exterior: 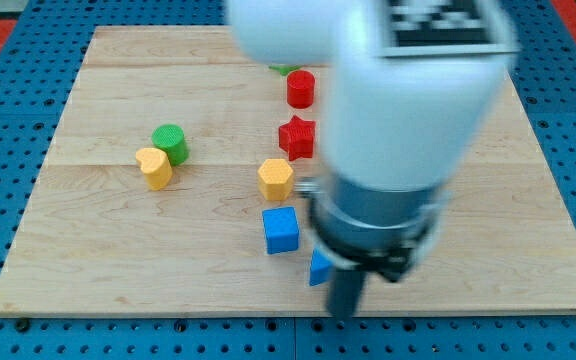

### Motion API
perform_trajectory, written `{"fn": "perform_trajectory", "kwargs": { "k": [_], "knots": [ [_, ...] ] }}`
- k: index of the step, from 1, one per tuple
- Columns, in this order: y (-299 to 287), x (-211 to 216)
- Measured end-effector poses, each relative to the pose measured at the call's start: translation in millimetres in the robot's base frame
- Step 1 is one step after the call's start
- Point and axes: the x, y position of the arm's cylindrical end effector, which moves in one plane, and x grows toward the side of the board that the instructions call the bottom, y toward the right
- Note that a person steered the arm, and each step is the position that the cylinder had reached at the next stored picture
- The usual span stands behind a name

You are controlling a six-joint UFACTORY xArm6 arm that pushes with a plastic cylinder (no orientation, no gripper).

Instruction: Slide both the blue blocks diagonally to the bottom right side of the yellow hexagon

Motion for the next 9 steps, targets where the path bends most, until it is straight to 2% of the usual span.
{"fn": "perform_trajectory", "kwargs": {
  "k": [1, 2, 3, 4, 5, 6, 7, 8, 9],
  "knots": [
    [-64, -22],
    [-66, -54],
    [-45, -67],
    [23, -77],
    [40, -82],
    [-12, -60],
    [-36, -32],
    [-16, 0],
    [45, -28]
  ]
}}
